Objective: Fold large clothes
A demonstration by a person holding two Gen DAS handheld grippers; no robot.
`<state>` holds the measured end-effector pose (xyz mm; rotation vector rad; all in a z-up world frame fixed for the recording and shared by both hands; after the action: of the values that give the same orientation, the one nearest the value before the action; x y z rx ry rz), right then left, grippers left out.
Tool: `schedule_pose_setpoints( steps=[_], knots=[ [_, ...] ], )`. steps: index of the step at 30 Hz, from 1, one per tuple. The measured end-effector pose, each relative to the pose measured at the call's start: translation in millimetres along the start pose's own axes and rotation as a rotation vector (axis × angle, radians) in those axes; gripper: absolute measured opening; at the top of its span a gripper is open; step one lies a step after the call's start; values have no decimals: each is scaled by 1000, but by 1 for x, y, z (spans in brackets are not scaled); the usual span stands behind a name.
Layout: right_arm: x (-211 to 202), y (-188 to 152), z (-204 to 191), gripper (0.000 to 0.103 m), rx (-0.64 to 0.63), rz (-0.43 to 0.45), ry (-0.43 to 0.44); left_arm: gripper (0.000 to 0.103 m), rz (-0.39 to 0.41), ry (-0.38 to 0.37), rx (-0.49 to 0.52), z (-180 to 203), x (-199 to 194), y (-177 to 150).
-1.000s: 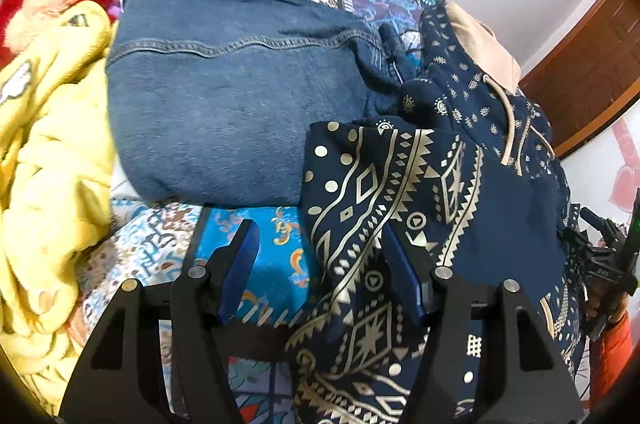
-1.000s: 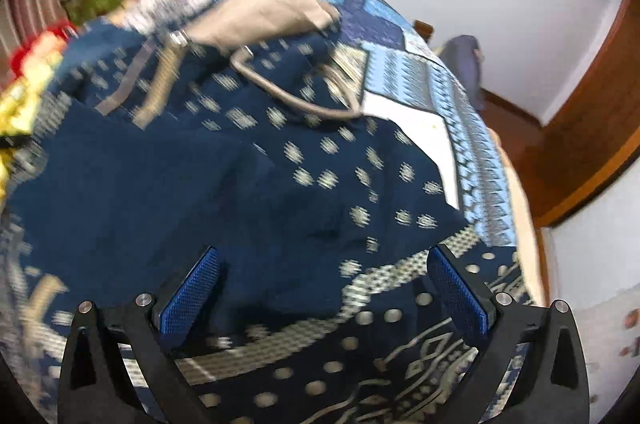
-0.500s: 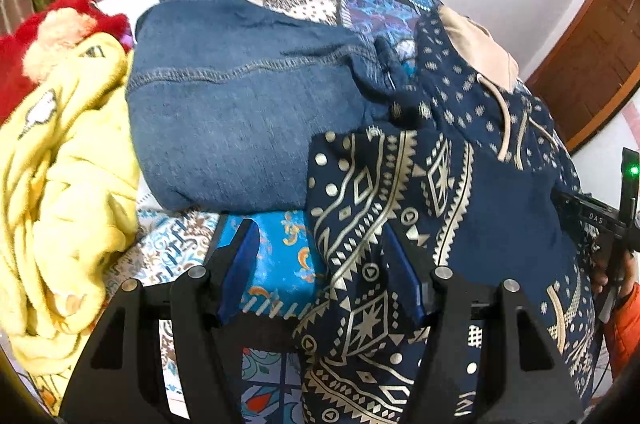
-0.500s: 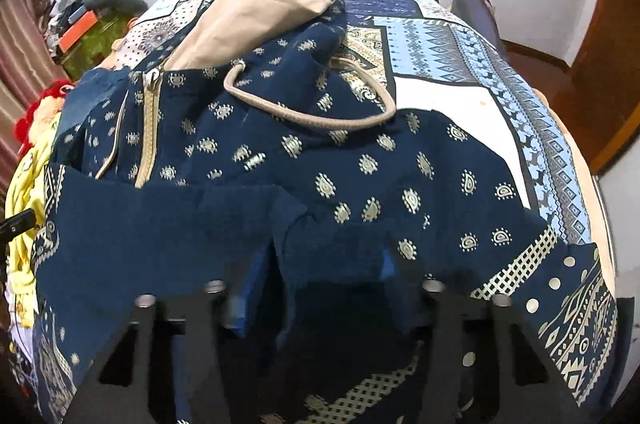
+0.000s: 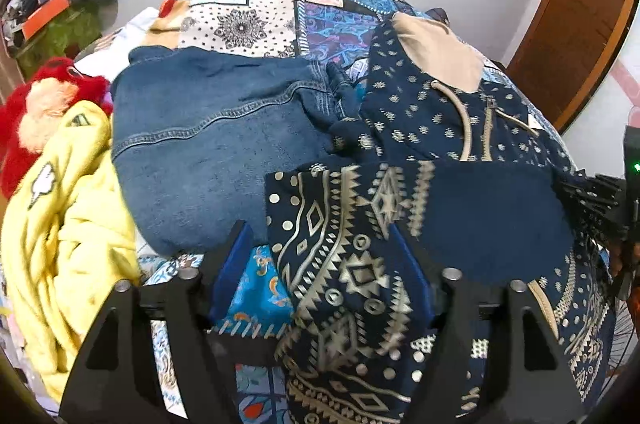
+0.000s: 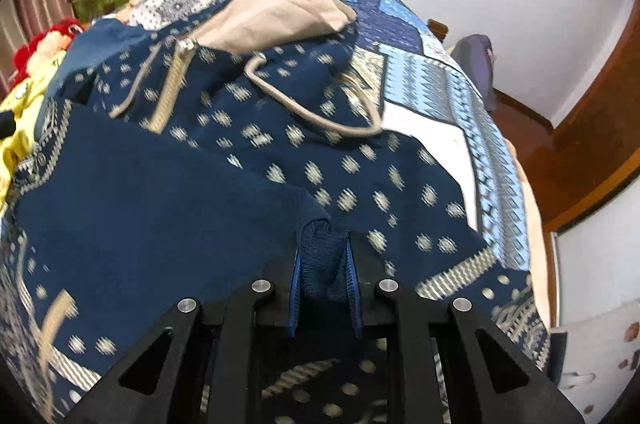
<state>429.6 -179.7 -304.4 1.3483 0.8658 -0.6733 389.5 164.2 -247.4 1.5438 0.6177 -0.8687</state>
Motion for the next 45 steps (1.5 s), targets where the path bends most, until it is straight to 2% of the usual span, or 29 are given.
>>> schedule_pose_setpoints(
  steps=[3,6,7,9,11,12,13,14,17,22,24,26,28,32,33,35,36,37,38,39,40,42,43,45],
  knots=[
    [5,-8,10,16,10,-9,-25,71,-46,-5,-66,-13,26,-5],
    [7,-10,12,16,21,-3,-29,71,-83,-106,-182,-20,53,-11],
    [8,-10,11,16,19,1,-34,71,-79,-160,-230,-21,61,-10],
    [9,-9,12,16,27,4,-38,71,-55,-213,-286,-22,67,-7],
    [11,-9,14,16,47,3,-33,59,-10,-259,-338,-24,69,-2],
    [12,-9,15,16,55,2,-30,34,7,-273,-347,-25,68,0],
    [12,-8,16,16,59,4,-27,9,10,-256,-352,-26,67,3],
    [13,-6,15,16,60,3,-26,3,9,-228,-349,-28,65,3],
    [10,-4,15,16,43,19,-41,3,38,-166,-303,-30,50,6],
    [-3,6,20,16,17,83,-98,2,74,-30,-162,-33,11,12],
    [-4,9,28,16,19,93,-132,0,75,101,-68,-33,-5,15],
    [1,5,30,16,23,62,-117,0,71,165,-23,-37,-12,15],
    [7,0,31,16,3,52,-129,0,58,184,-4,-38,-12,15],
    [10,-2,29,17,-12,62,-146,2,56,107,48,-15,-6,14],
    [11,-3,29,17,-11,57,-145,8,53,73,60,-7,-2,13],
    [11,-3,30,20,-14,58,-154,27,31,29,72,5,8,12],
    [11,-3,30,22,-20,59,-165,47,19,26,75,7,14,12],
    [11,-3,31,31,-23,64,-188,62,15,34,75,8,19,11],
    [11,-3,35,48,-22,70,-216,64,18,42,70,6,23,11],
    [11,-3,39,59,-17,76,-239,64,20,43,60,5,27,11],
    [10,-2,43,74,-6,82,-249,64,13,22,29,0,37,11],
    [12,-4,49,76,39,61,-199,64,0,-62,-36,-3,50,10],
    [12,-4,52,76,66,48,-172,64,-5,-140,-98,-6,58,10],
    [14,-6,57,76,118,20,-119,64,9,-235,-170,-9,64,12]
  ],
)
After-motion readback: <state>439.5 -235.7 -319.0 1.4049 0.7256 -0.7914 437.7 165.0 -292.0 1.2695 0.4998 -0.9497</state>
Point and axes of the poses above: each gripper's, at about its wrist camera, not at the fingertips, and x roughly the way its jaws point, z to its right, y to its top, the point moved 9 cm from there along x, roughly the way its jaws point, and after that the axes turned 14 degrees about x, right-handed, at the moved point
